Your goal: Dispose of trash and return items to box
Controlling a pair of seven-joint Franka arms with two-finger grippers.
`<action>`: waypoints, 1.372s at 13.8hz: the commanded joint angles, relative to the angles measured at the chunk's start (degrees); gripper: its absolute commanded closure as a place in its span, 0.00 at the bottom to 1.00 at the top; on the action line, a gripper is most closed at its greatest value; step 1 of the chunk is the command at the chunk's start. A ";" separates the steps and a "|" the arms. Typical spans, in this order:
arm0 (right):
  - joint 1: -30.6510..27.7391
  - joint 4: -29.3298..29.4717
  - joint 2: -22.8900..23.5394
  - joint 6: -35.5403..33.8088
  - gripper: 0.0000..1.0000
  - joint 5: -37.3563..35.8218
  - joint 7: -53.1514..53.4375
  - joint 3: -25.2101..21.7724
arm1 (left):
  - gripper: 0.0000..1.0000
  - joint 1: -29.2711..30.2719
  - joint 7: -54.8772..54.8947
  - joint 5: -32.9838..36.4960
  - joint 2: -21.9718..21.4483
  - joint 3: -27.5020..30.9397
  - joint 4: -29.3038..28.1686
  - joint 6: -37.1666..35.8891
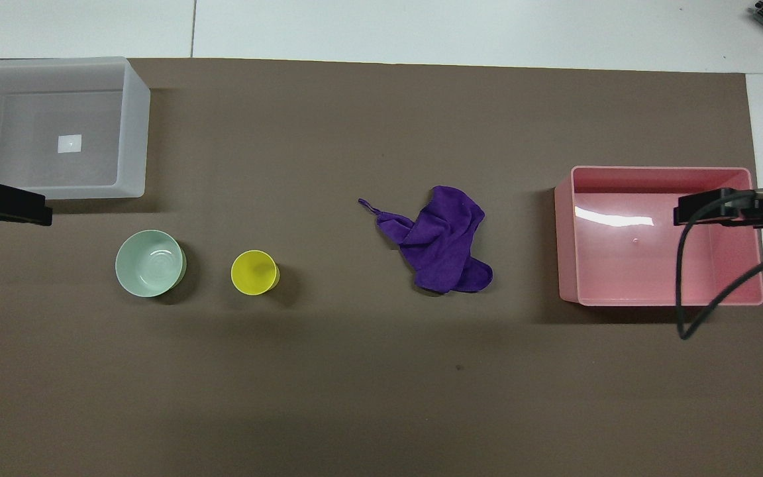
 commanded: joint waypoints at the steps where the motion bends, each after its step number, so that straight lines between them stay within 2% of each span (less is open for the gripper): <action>1: 4.54 -3.83 1.90 6.66 0.00 0.30 1.66 0.30 | 0.00 0.48 -0.36 0.47 -2.06 -0.22 -3.37 2.15; 4: 10.08 -8.92 5.42 17.55 0.00 0.47 6.39 0.30 | 0.00 0.57 -0.27 0.47 -3.03 -0.13 -8.20 6.62; 6: 12.90 -12.88 6.91 23.36 0.00 3.18 7.03 0.30 | 0.00 1.36 -0.18 0.47 -2.94 -0.22 -11.10 9.78; 9: 15.89 -19.73 9.02 33.46 0.00 3.99 7.12 0.30 | 0.00 1.36 -0.36 0.47 -2.77 -0.22 -18.56 18.12; 13: 18.36 -22.91 14.03 42.70 0.00 3.99 9.40 0.30 | 0.00 2.50 -0.10 0.47 -0.93 -0.22 -26.04 28.05; 17: 19.93 -23.71 17.99 47.90 0.00 4.17 11.34 0.39 | 0.00 3.73 -0.09 0.38 1.71 -0.22 -33.78 39.74; 19: 19.94 -23.97 18.70 48.69 0.00 4.17 11.43 0.39 | 0.00 3.65 -0.36 0.38 2.15 -0.31 -35.63 43.01</action>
